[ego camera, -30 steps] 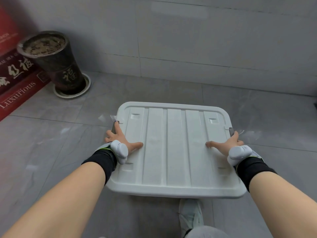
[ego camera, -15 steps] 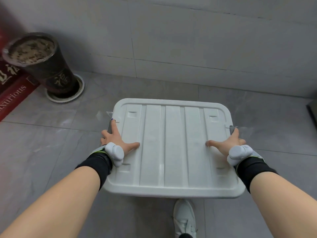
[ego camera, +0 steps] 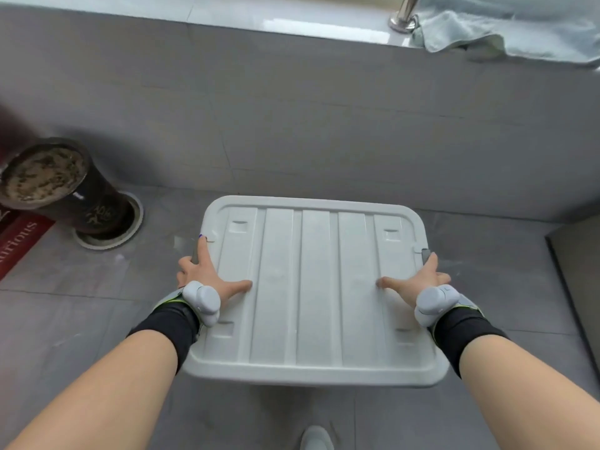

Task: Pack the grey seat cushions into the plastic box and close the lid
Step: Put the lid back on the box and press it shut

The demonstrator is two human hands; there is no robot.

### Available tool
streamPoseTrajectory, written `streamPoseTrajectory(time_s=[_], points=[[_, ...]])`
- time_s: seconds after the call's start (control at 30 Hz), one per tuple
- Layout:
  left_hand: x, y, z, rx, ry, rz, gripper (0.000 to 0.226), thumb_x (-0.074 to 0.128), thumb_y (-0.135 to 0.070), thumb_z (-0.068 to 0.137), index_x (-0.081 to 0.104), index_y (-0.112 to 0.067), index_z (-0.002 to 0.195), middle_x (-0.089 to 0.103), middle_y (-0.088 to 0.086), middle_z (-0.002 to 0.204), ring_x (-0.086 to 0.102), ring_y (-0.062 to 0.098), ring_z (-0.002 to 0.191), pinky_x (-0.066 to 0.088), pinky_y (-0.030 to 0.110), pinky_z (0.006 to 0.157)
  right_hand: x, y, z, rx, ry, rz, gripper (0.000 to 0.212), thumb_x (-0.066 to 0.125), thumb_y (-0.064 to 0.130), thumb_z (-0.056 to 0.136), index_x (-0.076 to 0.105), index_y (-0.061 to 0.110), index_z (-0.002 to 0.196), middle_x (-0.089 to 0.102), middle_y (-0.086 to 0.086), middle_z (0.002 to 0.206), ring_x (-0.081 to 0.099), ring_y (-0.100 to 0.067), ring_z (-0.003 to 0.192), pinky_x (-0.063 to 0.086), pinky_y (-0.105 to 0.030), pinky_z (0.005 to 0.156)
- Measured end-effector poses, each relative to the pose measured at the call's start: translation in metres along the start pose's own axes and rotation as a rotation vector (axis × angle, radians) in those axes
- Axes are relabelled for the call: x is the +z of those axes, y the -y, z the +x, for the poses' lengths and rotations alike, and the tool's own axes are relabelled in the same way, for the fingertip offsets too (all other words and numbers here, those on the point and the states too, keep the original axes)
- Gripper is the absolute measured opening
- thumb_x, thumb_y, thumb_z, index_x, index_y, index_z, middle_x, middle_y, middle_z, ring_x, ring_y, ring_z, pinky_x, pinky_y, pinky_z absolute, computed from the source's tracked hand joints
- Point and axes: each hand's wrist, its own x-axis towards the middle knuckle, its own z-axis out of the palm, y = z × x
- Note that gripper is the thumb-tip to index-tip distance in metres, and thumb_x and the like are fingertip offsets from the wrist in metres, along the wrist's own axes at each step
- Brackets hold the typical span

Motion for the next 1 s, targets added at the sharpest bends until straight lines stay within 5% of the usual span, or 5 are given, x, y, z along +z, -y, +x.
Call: streamPoseTrajectory(time_s=[0.7,1.0], points=[[0.037,-0.122,0.161,-0.011,0.044,0.000,0.127,0.083,-0.044,0.053,-0.003,-0.034,0.147,0.023,0.018,0.141,0.033,0.042,0.129,0.034,0.045,0.107,0.011,0.103,0.177,0.098,0.028,0.021,0.133,0.089,0.038,0.051,0.001,0.023,0.150,0.027,-0.021,0.144,0.035,-0.042,0.130,0.028,-0.046,0.112],[0.081,-0.149,0.214,-0.046,0.055,0.021,0.131,0.087,-0.042,0.050,-0.001,-0.033,0.146,0.024,0.019,0.140,0.033,0.043,0.129,0.034,0.048,0.107,0.030,0.114,0.242,0.087,0.026,0.019,0.120,0.090,0.033,0.051,0.016,0.021,0.145,0.033,-0.023,0.141,0.038,-0.040,0.128,0.032,-0.045,0.109]])
